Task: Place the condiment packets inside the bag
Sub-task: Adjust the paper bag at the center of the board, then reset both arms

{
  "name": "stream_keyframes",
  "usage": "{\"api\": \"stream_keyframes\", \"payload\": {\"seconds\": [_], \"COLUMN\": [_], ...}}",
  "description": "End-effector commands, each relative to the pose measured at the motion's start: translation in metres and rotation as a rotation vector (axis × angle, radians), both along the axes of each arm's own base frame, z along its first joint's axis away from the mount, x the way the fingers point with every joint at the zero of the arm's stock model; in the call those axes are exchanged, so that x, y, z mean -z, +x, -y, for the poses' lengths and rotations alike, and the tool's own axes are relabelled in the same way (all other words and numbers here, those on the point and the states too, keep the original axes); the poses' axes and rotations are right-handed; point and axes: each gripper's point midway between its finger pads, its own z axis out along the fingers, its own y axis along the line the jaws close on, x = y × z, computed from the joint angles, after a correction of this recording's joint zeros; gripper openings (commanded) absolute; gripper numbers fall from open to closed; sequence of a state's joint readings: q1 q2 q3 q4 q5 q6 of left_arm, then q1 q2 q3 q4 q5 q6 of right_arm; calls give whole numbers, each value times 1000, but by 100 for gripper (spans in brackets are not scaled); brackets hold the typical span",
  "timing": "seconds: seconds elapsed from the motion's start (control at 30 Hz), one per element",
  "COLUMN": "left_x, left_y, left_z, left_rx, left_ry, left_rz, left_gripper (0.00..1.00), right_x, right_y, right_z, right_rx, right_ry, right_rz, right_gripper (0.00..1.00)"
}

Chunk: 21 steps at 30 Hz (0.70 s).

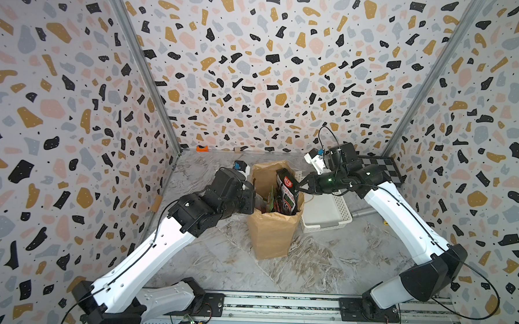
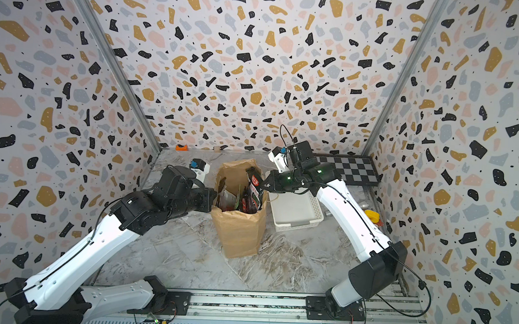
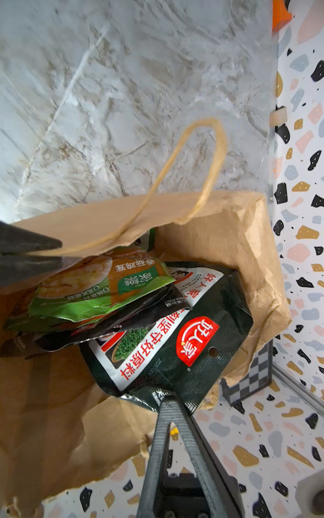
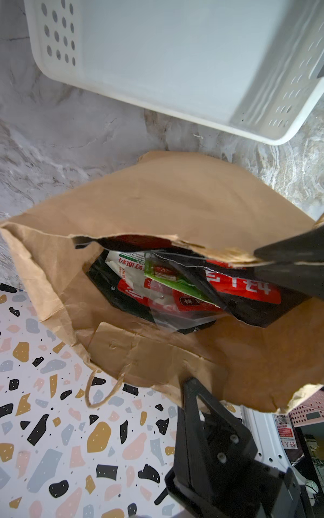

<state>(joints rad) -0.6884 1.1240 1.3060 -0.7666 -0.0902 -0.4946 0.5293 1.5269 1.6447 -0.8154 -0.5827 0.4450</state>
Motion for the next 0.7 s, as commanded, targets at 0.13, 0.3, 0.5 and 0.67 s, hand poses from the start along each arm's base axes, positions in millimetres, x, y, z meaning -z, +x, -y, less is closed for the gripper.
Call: {"api": "stream_keyframes", "payload": {"seconds": [0.13,0.3,0.5,0.67], "left_x": [-32,-79,-117,-74], "left_y": [13,1,-31,-35], "left_z": [12,-28,-116,-186], "left_rx": [-4,-97,-357,-707], "left_ry": [-140,-167,-133,92], "left_rz": [145,358,611,636], "left_gripper": [53,100,100,100], "right_x": [-17,-36,-80,-74], "right_y": [3,-3,-13,-13], "right_z": [-6,23,92,171], "right_rx": [-32,35,225,465], "right_ry": [53,-12,-136,-332], "right_rz": [105,265,534,644], "right_gripper": [15,58,95,100]}}
